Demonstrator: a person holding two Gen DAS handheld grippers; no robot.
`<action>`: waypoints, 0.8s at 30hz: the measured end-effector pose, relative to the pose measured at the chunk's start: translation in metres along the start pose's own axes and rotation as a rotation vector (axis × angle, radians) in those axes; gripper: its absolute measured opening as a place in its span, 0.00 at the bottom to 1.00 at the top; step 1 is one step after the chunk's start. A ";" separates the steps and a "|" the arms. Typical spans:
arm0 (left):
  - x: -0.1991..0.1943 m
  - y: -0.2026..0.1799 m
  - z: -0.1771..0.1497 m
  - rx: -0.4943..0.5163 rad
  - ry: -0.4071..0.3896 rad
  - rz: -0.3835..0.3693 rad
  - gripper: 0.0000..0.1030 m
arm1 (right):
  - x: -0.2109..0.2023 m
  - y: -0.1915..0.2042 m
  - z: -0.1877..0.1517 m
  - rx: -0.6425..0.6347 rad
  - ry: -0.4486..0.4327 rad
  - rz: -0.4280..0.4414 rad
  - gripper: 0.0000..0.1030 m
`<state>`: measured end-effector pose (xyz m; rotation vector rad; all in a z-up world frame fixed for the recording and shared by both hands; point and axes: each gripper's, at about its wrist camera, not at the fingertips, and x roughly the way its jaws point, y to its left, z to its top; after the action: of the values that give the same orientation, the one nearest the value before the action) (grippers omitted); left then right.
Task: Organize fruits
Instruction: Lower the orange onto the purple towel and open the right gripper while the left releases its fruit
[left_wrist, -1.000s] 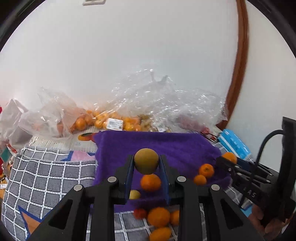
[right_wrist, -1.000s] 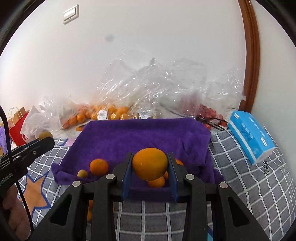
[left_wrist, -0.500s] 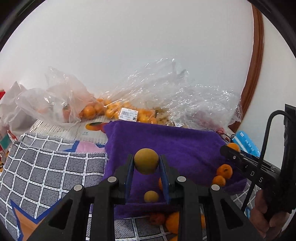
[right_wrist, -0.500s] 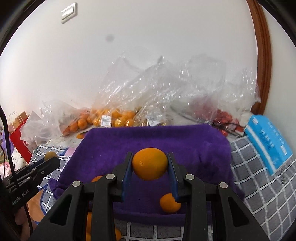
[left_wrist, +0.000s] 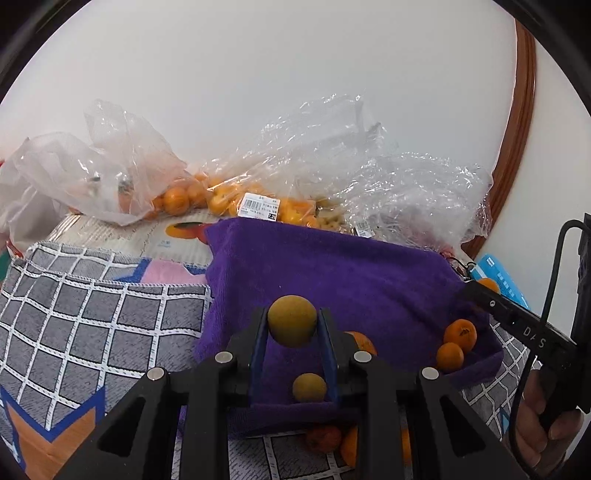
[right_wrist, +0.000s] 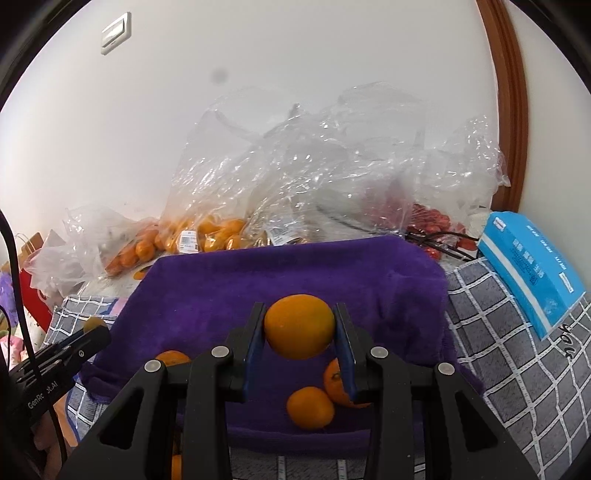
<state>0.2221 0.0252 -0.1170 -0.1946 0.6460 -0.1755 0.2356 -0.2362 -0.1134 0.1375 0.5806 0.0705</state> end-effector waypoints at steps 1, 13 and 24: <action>0.001 0.000 -0.001 0.003 -0.002 0.004 0.25 | 0.000 -0.002 0.000 0.004 0.000 0.001 0.35; 0.012 0.001 -0.005 -0.002 0.021 0.026 0.25 | 0.014 0.009 -0.013 -0.017 0.063 0.046 0.35; 0.021 0.007 -0.007 -0.024 0.056 0.026 0.25 | 0.028 0.028 -0.028 -0.121 0.110 0.037 0.35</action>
<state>0.2353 0.0262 -0.1360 -0.2050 0.7065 -0.1489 0.2427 -0.2020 -0.1476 0.0269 0.6816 0.1495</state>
